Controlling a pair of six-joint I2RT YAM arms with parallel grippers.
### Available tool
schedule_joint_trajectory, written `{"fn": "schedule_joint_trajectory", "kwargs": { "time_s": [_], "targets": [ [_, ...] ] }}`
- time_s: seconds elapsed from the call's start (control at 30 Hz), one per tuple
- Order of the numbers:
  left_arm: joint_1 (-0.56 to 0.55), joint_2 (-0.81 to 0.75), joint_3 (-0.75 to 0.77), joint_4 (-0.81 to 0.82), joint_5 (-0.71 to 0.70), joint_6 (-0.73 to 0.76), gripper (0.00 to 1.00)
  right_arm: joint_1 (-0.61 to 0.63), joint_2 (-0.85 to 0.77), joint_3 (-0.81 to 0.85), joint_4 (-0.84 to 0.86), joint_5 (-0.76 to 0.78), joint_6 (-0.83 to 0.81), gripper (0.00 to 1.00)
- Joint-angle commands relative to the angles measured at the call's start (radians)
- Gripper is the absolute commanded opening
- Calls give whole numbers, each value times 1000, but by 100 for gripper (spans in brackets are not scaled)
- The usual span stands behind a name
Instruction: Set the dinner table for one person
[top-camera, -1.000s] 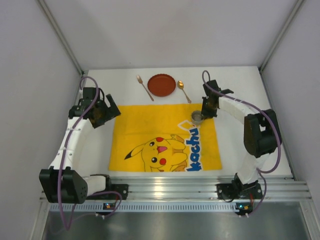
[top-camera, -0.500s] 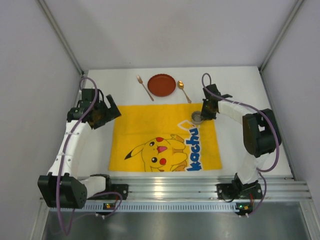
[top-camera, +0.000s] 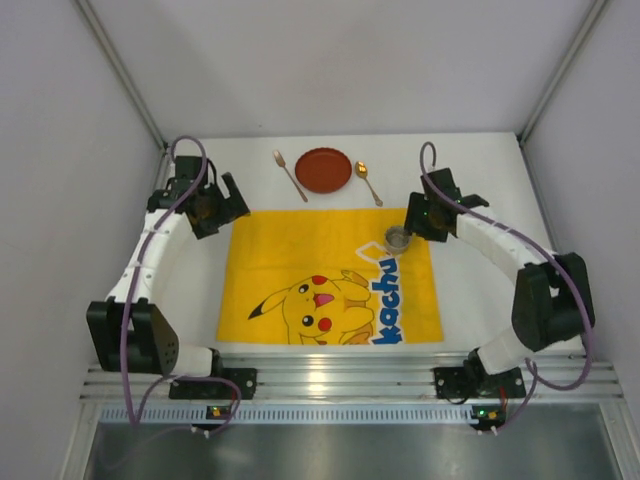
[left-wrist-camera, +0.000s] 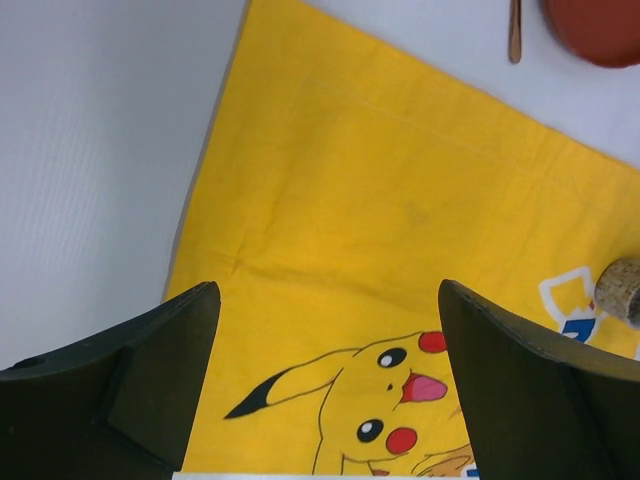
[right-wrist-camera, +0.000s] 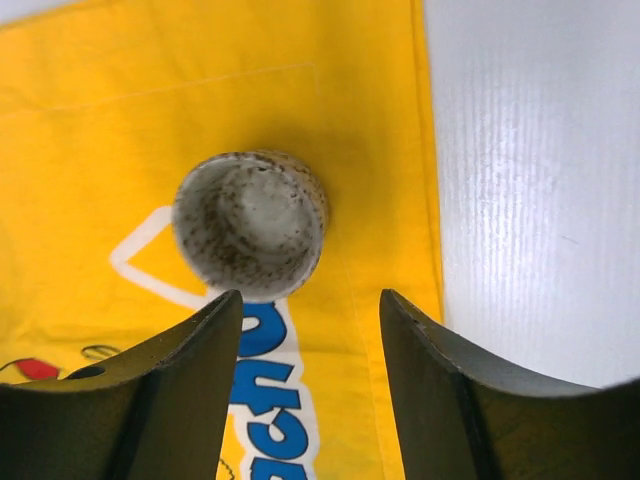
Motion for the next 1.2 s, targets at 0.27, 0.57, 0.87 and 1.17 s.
{"fn": "schedule_joint_trajectory", "kwargs": {
  "time_s": [0.27, 0.57, 0.87, 1.17],
  "targets": [
    [-131, 469, 435, 210, 36, -69, 94, -7, -398, -44, -146, 12, -39, 64],
    [-181, 841, 765, 231, 68, -154, 91, -8, -616, -216, -249, 30, 16, 61],
    [-200, 981, 830, 276, 96, -187, 90, -13, -675, -214, -310, 40, 30, 57],
    [-206, 1085, 911, 289, 126, -221, 81, -15, -672, -231, -332, 38, 47, 54]
  ]
}}
